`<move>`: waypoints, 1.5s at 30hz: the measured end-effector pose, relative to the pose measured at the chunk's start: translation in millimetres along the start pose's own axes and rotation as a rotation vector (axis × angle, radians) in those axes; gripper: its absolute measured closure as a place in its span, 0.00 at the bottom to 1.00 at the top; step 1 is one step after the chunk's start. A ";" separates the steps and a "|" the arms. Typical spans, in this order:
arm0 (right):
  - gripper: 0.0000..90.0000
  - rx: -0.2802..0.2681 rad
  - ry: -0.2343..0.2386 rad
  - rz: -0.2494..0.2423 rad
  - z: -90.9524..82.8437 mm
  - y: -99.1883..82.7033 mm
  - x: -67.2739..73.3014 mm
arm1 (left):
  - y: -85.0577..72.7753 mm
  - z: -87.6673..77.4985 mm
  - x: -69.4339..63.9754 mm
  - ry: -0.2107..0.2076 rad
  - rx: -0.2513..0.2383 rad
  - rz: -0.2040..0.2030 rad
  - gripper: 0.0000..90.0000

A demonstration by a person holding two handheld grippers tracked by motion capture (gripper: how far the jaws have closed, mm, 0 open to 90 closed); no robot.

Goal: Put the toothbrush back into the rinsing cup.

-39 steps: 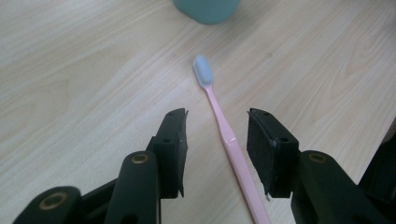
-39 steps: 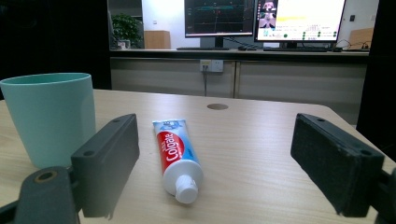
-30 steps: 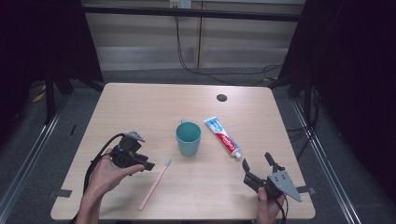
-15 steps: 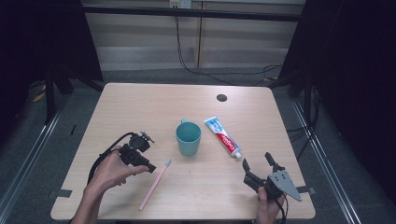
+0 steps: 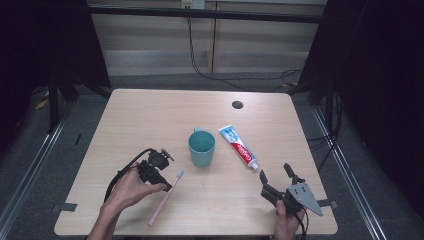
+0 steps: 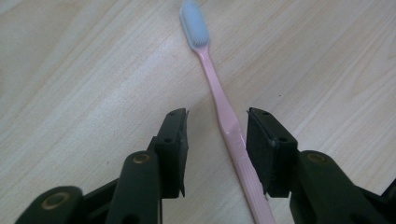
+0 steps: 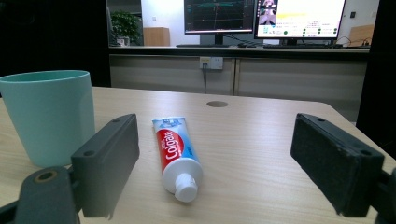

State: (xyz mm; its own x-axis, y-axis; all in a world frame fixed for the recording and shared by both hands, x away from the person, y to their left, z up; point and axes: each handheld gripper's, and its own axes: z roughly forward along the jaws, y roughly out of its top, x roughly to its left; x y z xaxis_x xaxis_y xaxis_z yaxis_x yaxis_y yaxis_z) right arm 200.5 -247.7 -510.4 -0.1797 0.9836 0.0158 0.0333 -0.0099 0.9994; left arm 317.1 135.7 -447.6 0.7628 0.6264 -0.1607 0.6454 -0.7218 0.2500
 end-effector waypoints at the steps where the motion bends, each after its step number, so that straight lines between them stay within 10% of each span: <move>1: 0.16 0.000 0.000 0.000 0.0 0.0 0.0 | 0.0 1.5 -0.5 0.000 0.009 -0.003 0.67; 17: 0.16 -0.003 -0.005 0.001 -0.7 -0.2 0.1 | 0.0 20.6 -16.6 0.003 0.041 -0.017 0.68; 32: 0.16 -0.002 -0.006 0.001 -0.6 -0.1 0.3 | 0.3 21.2 -23.6 0.095 0.083 -0.009 0.79; 45: 0.16 0.000 -0.012 0.001 -0.2 -0.1 0.5 | 1.4 20.4 -20.6 0.090 0.098 0.072 0.87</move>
State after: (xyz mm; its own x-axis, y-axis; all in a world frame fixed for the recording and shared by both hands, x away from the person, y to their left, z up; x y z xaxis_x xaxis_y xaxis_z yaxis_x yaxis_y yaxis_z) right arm 200.2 -247.3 -510.4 -0.1677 0.9857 0.0161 0.0335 -0.0107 0.9994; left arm 303.1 115.7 -463.4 0.8035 0.5924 -0.0587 0.5932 -0.7884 0.1628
